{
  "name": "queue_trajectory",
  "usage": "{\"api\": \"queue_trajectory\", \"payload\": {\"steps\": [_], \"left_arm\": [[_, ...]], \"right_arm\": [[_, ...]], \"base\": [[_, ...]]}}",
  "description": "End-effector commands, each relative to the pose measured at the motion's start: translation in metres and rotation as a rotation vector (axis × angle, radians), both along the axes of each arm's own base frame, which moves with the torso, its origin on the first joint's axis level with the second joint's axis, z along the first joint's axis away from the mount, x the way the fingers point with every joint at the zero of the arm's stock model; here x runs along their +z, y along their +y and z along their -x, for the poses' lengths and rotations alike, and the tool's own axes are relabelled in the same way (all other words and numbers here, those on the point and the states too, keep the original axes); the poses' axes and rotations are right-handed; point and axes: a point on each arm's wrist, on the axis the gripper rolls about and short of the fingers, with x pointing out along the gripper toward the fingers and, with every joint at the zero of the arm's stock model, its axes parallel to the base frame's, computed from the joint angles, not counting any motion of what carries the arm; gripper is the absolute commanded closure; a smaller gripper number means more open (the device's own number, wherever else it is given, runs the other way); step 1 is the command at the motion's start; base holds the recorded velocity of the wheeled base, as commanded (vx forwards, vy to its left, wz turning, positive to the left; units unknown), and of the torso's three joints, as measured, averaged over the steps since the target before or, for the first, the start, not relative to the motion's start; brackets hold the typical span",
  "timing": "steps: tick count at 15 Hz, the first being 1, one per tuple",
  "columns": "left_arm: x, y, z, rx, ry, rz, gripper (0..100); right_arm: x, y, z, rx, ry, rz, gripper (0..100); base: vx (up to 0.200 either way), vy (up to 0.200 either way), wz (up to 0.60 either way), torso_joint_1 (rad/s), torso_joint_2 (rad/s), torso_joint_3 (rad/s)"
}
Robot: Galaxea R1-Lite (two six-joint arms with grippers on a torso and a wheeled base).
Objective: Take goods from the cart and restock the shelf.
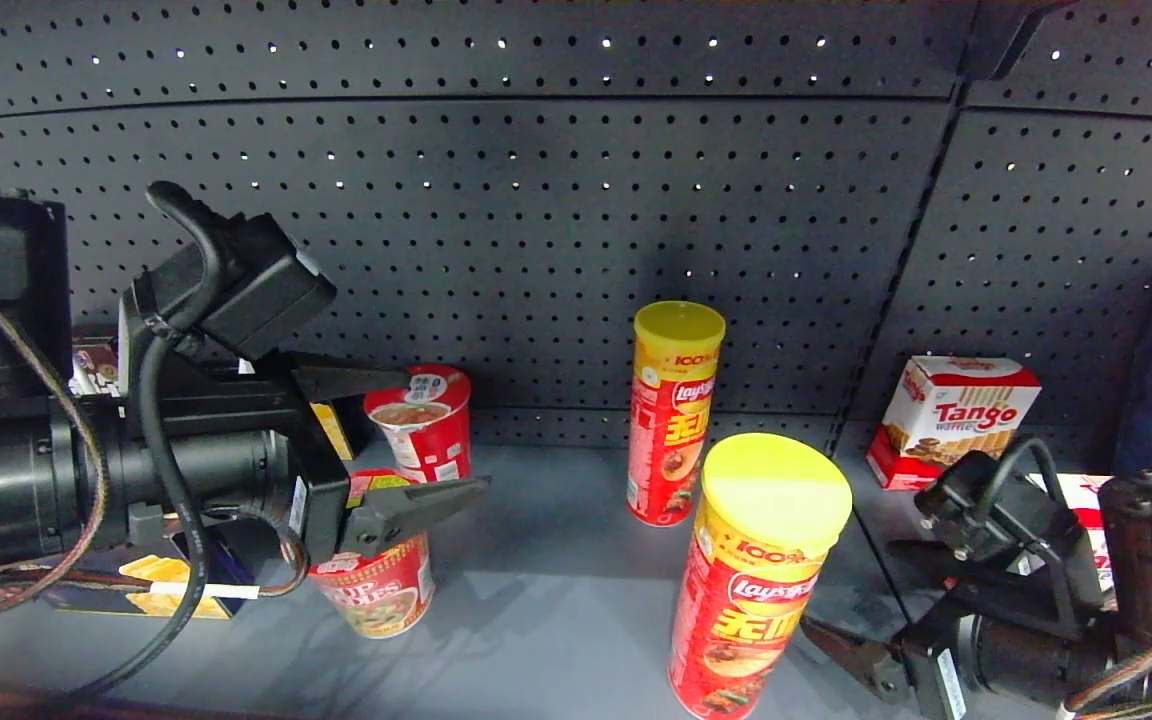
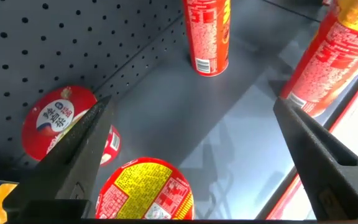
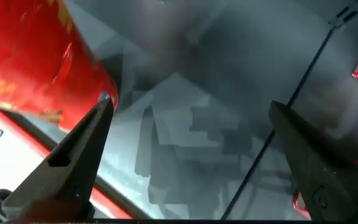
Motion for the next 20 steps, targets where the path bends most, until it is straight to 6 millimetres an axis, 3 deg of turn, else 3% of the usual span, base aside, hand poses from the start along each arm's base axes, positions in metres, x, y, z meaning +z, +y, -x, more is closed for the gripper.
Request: {"api": "queue_trajectory", "payload": {"steps": [1, 20], "left_arm": [[-0.002, -0.001, -0.001, 0.000, 0.008, -0.004, 0], [-0.005, 0.000, -0.002, 0.003, 0.018, -0.006, 0]], "right_arm": [[-0.003, 0.006, -0.006, 0.004, 0.016, 0.013, 0], [-0.012, 0.026, -0.008, 0.076, 0.034, 0.027, 0]], "base": [[0.000, 0.000, 0.00, 0.000, 0.00, 0.000], [0.000, 0.000, 0.00, 0.000, 0.00, 0.000]]}}
